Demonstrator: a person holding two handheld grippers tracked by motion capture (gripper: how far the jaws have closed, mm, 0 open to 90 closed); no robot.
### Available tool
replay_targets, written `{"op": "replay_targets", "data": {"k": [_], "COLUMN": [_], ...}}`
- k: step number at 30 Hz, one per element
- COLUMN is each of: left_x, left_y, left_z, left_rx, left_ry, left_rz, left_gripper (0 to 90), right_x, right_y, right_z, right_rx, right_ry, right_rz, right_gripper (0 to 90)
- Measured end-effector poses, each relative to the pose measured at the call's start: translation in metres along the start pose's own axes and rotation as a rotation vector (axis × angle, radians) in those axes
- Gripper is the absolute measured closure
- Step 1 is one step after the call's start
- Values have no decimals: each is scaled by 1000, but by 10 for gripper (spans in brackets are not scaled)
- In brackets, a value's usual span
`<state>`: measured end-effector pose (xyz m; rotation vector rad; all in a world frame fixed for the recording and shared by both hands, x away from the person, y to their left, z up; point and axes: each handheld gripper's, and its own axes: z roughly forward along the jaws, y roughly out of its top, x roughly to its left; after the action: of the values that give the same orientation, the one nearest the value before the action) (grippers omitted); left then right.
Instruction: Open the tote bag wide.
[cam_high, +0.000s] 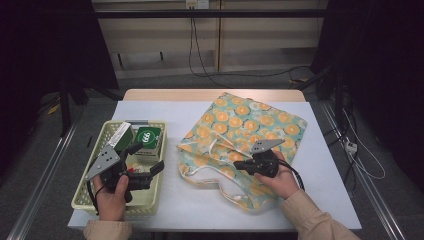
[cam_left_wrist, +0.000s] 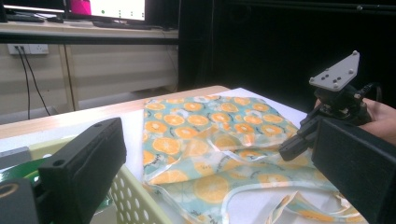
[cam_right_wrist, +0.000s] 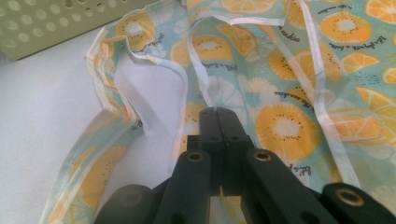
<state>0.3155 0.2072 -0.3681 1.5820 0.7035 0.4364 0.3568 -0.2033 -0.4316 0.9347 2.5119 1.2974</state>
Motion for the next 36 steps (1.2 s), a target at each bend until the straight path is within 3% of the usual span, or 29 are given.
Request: {"op": "replay_targets", "data": {"k": [8,17,24,36], "left_x": [0,0,-1,-2], "left_y": [0,1,1,0], "left_z": [0,-1,0,2], "left_rx": [10,1,3,5], "left_ry": [-1,1,0,-9], "left_rz": [6,2,5,0], "left_gripper": [28,28,29,28], "right_x": [-8,-23,-40,-70], "right_y": [6,11,9,-5], "right_z": [-6,-9,-11,-2], "right_rx": [-14,-30,-46,-14], "right_ry": [0,27,-7,-68], "right_rz": [17,90,148,222], "right_gripper": [900,900,900,900]}}
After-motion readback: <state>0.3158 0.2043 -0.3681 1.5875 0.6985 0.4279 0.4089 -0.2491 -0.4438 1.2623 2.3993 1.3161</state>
